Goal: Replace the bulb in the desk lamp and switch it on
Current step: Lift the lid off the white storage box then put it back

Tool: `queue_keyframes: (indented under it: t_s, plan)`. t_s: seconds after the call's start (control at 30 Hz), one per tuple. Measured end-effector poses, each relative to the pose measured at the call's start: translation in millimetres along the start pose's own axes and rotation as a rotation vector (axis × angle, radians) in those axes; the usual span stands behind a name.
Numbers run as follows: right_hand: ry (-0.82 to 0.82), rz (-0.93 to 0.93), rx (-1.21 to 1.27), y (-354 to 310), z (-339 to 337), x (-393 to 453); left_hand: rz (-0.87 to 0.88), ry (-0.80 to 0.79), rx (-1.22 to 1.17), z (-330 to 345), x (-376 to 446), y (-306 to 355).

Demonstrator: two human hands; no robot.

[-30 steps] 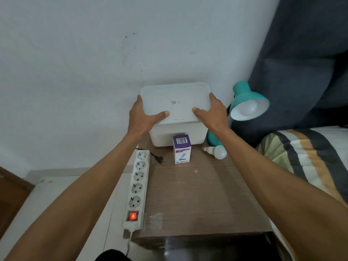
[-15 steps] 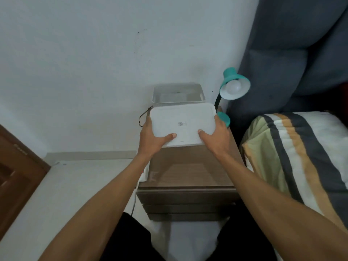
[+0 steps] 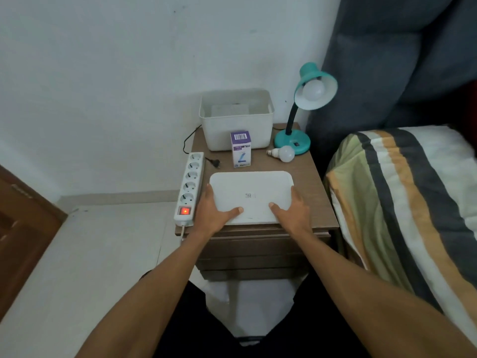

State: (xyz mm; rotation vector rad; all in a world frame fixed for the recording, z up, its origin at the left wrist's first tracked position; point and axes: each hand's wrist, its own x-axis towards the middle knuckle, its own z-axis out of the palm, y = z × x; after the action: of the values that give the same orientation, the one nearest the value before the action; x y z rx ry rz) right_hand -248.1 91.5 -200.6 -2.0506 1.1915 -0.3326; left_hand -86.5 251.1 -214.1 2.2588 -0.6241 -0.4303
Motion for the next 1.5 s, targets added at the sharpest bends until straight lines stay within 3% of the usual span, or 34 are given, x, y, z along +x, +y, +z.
queue_keyframes:
  t_s: [0.7,0.97,1.27,1.5]
  plan:
    - [-0.072,0.006,-0.252,2.3,13.7,11.5,0.017,-0.063,0.343,13.7,11.8,-10.0]
    - [0.025,-0.041,-0.2,-16.3,-7.0,28.1,0.011,0.042,0.145,-3.1,31.3,13.3]
    - [0.095,-0.138,-0.134,-57.5,-14.1,91.1,0.218,0.298,-0.063,-61.2,115.4,71.2]
    - [0.188,-0.18,-0.188,-61.6,-1.3,165.1,0.183,0.26,0.039,-86.0,218.3,84.8]
